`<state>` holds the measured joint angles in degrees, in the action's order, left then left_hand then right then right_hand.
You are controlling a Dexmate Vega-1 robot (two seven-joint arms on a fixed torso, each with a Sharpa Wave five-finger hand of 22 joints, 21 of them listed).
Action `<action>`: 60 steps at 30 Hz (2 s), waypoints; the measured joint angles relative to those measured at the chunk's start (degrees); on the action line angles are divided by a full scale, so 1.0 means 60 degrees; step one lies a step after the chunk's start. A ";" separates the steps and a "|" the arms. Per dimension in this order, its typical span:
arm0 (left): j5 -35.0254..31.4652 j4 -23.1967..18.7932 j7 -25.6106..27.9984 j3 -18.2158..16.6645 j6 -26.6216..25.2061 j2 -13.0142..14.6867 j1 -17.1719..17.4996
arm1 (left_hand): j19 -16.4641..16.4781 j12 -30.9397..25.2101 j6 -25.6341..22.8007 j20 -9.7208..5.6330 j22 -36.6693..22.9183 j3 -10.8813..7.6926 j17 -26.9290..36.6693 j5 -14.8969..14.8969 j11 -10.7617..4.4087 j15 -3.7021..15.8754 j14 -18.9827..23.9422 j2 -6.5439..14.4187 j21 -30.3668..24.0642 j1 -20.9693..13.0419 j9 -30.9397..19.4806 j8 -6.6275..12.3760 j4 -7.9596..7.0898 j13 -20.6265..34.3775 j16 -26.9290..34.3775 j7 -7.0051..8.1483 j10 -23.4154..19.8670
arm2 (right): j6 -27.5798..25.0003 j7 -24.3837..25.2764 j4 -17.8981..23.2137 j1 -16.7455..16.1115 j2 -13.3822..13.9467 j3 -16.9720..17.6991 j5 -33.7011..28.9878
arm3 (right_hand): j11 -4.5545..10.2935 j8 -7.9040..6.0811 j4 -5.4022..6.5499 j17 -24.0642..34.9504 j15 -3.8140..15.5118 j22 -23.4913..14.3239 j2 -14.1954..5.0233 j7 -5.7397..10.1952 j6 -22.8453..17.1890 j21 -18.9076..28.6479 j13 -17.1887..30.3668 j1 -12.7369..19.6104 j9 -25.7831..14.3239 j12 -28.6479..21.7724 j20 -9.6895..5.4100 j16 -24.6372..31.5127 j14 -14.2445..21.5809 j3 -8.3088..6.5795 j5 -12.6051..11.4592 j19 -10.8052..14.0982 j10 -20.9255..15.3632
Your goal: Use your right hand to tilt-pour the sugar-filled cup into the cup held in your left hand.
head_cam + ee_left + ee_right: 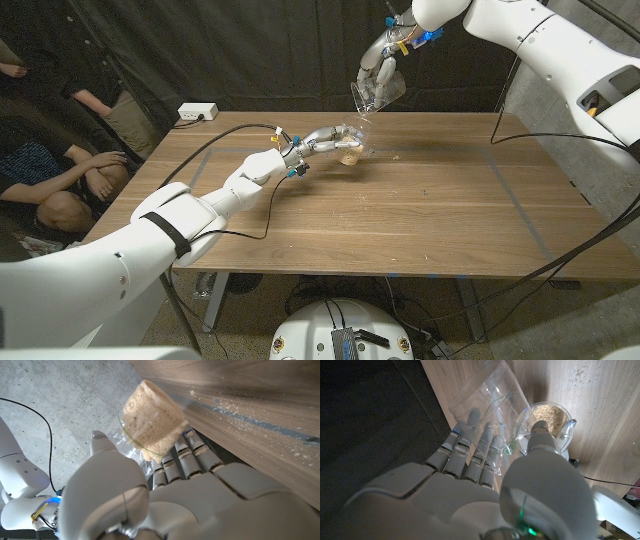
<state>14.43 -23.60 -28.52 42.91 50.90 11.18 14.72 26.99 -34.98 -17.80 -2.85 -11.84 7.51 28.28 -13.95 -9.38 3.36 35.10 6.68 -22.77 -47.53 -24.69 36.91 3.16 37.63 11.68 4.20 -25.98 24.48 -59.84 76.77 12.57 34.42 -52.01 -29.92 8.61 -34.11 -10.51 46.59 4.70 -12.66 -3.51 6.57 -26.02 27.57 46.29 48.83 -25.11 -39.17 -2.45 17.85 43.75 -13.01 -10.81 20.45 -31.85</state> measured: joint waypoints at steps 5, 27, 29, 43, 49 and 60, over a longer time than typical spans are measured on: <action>0.0000 -0.0036 0.0039 -0.0026 0.0073 0.0023 0.0027 | 0.0000 0.0000 0.0000 0.0000 0.0022 0.0000 0.0000 0.0000 -0.0009 0.0000 0.0000 0.0035 -0.0055 -0.0035 0.0002 0.0000 0.0000 -0.0003 0.0000 0.0000 0.0010 | -0.0270 0.0075 0.0013 -0.0052 0.0049 0.0126 0.0174 | 0.0000 0.0011 0.0000 0.0000 0.0002 0.0001 0.0000 0.0000 0.0000 0.0061 0.0008 0.0000 0.0002 0.0007 0.0013 0.0000 -0.0001 0.0000 0.0001 0.0120 0.0001; 0.0069 -0.0682 0.0153 -0.0203 0.0245 0.0379 0.0318 | -0.0051 0.0001 0.0002 0.0051 0.0022 0.0028 0.0000 0.0000 -0.0003 0.0000 0.0000 -0.0008 -0.0054 -0.0074 0.0002 -0.0003 0.0028 -0.0006 0.0000 -0.0002 0.0038 | -0.1558 0.0637 0.0546 -0.0627 0.0545 0.0673 0.0843 | -0.0054 0.0075 0.0003 0.0088 0.0034 0.0025 -0.0005 0.0033 -0.0033 0.0175 0.0054 -0.0005 -0.0047 0.0037 0.0013 -0.0001 0.0065 0.0003 0.0031 0.0461 -0.0047; 0.0075 -0.0752 0.0162 -0.0220 0.0245 0.0419 0.0348 | -0.0051 0.0001 0.0003 0.0051 0.0022 0.0040 0.0000 0.0000 -0.0003 0.0000 0.0000 -0.0009 -0.0054 -0.0074 0.0002 -0.0003 0.0040 -0.0006 0.0000 -0.0002 0.0039 | -0.1677 0.0683 0.0630 -0.0690 0.0612 0.0732 0.0886 | -0.0054 0.0068 0.0003 0.0087 0.0020 0.0025 -0.0014 0.0033 -0.0033 0.0175 0.0054 -0.0013 -0.0047 0.0037 0.0013 -0.0001 0.0081 0.0003 0.0034 0.0461 -0.0048; 0.0162 -0.1364 0.0253 -0.0395 0.0114 0.0753 0.0658 | -0.0051 -0.0038 0.0003 0.0050 0.0021 0.0040 0.0000 0.0000 0.0000 0.0000 0.0000 -0.0009 -0.0090 -0.0073 0.0001 0.0037 0.0040 -0.0006 0.0000 -0.0003 0.0039 | -0.2853 0.1338 0.1403 -0.1365 0.1092 0.1311 0.1394 | -0.0106 0.0027 0.0004 0.0132 0.0032 0.0069 -0.0056 0.0008 -0.0115 0.0231 0.0054 -0.0055 -0.0093 0.0037 0.0015 0.0067 0.0163 0.0004 0.0037 0.0664 -0.0097; 0.0216 -0.1503 0.0294 -0.0472 0.0065 0.0842 0.0757 | -0.0050 -0.0038 0.0003 0.0050 0.0020 0.0080 0.0000 0.0000 -0.0001 0.0000 0.0000 -0.0009 -0.0090 -0.0073 0.0001 0.0037 0.0000 -0.0019 0.0000 -0.0003 0.0037 | -0.3355 0.1739 0.1728 -0.1714 0.1291 0.1583 0.1636 | -0.0106 0.0027 0.0004 0.0177 0.0039 0.0069 -0.0068 0.0011 -0.0118 0.0231 0.0091 -0.0067 -0.0093 0.0037 -0.0024 0.0075 0.0240 0.0004 0.0039 0.0705 -0.0097; 0.0388 -0.1542 0.0258 -0.0626 0.0054 0.0908 0.0835 | -0.0050 -0.0037 0.0003 0.0050 0.0020 0.0080 0.0000 0.0000 -0.0016 0.0000 0.0000 -0.0010 -0.0090 -0.0073 0.0043 0.0036 0.0000 -0.0008 0.0000 -0.0003 0.0017 | -0.4107 0.2447 0.2296 -0.2343 0.1632 0.1986 0.2040 | -0.0138 0.0037 0.0004 0.0177 0.0068 0.0068 -0.0075 0.0012 -0.0117 0.0231 0.0099 -0.0074 -0.0135 0.0037 -0.0036 0.0074 0.0270 0.0004 0.0031 0.0717 -0.0101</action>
<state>16.76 -32.85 -26.97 39.16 51.22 16.63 19.73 26.69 -35.20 -17.78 -2.54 -11.72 7.99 28.28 -13.95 -9.48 3.36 35.10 6.62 -23.31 -47.96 -24.43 37.12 3.16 37.59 11.68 4.18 -25.87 -0.16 -45.15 90.54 -1.49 44.21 -40.09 -17.68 7.78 -33.89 -10.48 47.65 5.11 -12.25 -3.96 6.65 -26.72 28.95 46.88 48.38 -25.92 -38.95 -2.66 18.29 45.37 -12.99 -10.62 24.75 -32.46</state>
